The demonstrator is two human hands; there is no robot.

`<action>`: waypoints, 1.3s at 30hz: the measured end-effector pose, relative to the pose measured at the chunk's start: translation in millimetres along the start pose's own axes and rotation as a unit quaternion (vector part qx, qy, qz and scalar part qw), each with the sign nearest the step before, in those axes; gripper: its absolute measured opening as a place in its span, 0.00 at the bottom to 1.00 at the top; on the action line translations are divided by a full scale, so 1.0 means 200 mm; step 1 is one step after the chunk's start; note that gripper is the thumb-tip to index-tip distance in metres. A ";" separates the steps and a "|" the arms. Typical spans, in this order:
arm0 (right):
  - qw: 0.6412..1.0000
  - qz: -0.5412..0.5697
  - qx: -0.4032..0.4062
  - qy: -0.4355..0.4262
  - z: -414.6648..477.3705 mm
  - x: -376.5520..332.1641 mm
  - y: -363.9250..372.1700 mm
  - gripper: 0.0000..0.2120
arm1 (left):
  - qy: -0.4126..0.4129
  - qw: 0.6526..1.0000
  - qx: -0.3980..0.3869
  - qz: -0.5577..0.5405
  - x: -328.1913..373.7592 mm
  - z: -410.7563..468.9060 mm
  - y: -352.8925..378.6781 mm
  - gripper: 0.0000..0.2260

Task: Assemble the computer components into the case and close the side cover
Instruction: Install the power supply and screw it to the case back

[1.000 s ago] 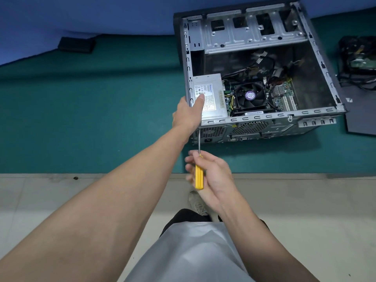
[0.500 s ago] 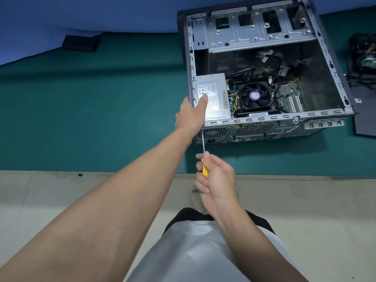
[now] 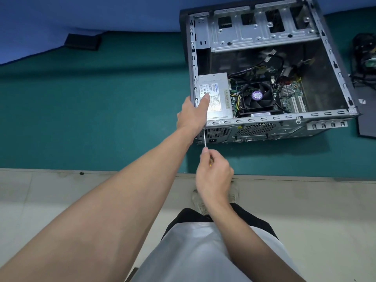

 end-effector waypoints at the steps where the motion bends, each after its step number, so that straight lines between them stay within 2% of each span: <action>1: 0.996 0.074 -0.029 0.050 0.02 0.00 0.00 0.16 | -0.001 1.000 0.001 0.002 0.00 0.00 0.00 0.30; 2: 0.971 0.190 -0.068 0.128 0.03 0.00 0.00 0.16 | -0.001 1.000 0.001 0.004 0.00 0.00 0.00 0.30; 3: 0.911 0.325 -0.119 0.224 0.03 0.00 0.00 0.16 | 0.000 1.000 0.002 0.004 0.00 0.00 0.00 0.30; 4: 0.823 0.441 -0.175 0.312 0.04 0.00 -0.02 0.15 | 0.002 1.000 0.003 0.004 0.00 0.00 0.00 0.30; 5: 0.740 0.512 -0.221 0.375 0.05 -0.01 -0.03 0.14 | 0.002 1.000 0.004 0.003 0.00 0.00 0.00 0.30; 6: 0.690 0.543 -0.251 0.407 0.05 -0.01 -0.04 0.14 | 0.001 1.000 0.003 0.004 0.00 -0.01 0.00 0.30; 7: 0.673 0.553 -0.266 0.413 0.05 -0.01 -0.05 0.13 | 0.001 1.000 0.002 0.005 0.00 -0.01 0.00 0.31; 8: 0.682 0.545 -0.273 0.404 0.05 -0.03 -0.05 0.12 | 0.003 1.000 0.002 0.006 0.00 -0.01 0.00 0.31; 9: 0.715 0.510 -0.277 0.389 0.05 -0.05 -0.05 0.11 | 0.004 1.000 0.002 0.008 0.00 -0.01 0.00 0.31; 11: 0.807 0.388 -0.260 0.361 0.05 -0.09 -0.04 0.11 | 0.005 1.000 0.004 0.013 0.01 -0.01 0.00 0.31; 12: 0.840 0.337 -0.236 0.353 0.05 -0.11 -0.04 0.11 | 0.008 1.000 0.005 0.013 0.01 -0.01 0.00 0.31; 14: 0.875 0.300 -0.168 0.342 0.05 -0.10 -0.02 0.13 | 0.011 1.000 0.006 0.016 0.01 -0.01 0.00 0.30; 17: 0.943 0.221 -0.109 0.226 -0.01 -0.07 -0.01 0.11 | 0.009 1.000 0.005 0.021 0.01 -0.01 -0.01 0.31; 19: 0.962 0.180 -0.102 0.180 -0.03 -0.04 0.00 0.08 | 0.009 1.000 0.005 0.021 0.01 -0.01 -0.01 0.31; 24: 0.993 0.025 -0.092 0.074 0.03 0.06 -0.08 0.08 | 0.010 1.000 0.009 0.011 0.01 -0.01 0.00 0.29; 26: 0.999 -0.008 -0.040 0.028 0.02 0.08 -0.10 0.12 | 0.012 1.000 0.012 0.010 0.00 -0.01 0.00 0.30; 28: 1.000 0.006 0.018 0.002 -0.04 0.05 -0.10 0.09 | 0.011 1.000 0.014 0.009 0.01 -0.02 0.00 0.31; 29: 1.000 0.015 0.026 0.006 -0.05 0.04 -0.08 0.08 | 0.011 1.000 0.015 0.009 0.01 -0.02 0.00 0.31; 31: 0.999 0.019 0.028 0.033 -0.05 0.02 -0.07 0.14 | 0.006 1.000 0.013 0.012 0.00 -0.01 0.00 0.32; 33: 0.990 0.104 -0.002 0.099 -0.04 0.03 -0.06 0.18 | 0.004 1.000 0.011 0.014 0.00 -0.02 0.00 0.33; 34: 0.969 0.195 -0.028 0.150 -0.03 0.03 -0.05 0.17 | 0.003 1.000 0.011 0.013 0.00 -0.02 0.00 0.33; 35: 0.930 0.295 -0.059 0.210 -0.03 0.04 -0.04 0.16 | 0.001 1.000 0.010 0.013 0.00 -0.01 0.00 0.33; 36: 0.875 0.387 -0.099 0.275 -0.02 0.04 -0.04 0.14 | -0.001 1.000 0.009 0.013 0.00 -0.02 0.00 0.33; 39: 0.656 0.584 -0.219 0.425 -0.02 0.05 -0.04 0.13 | 0.001 1.000 0.006 0.010 0.00 -0.02 0.00 0.34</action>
Point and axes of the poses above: each hand's wrist, its own z-axis towards the middle knuckle, its own y-axis out of the palm, x = y × z, the point moved 1 cm from there along z, towards the middle knuckle, and after that the axes turned 5 degrees about x, right-handed, at the moved point
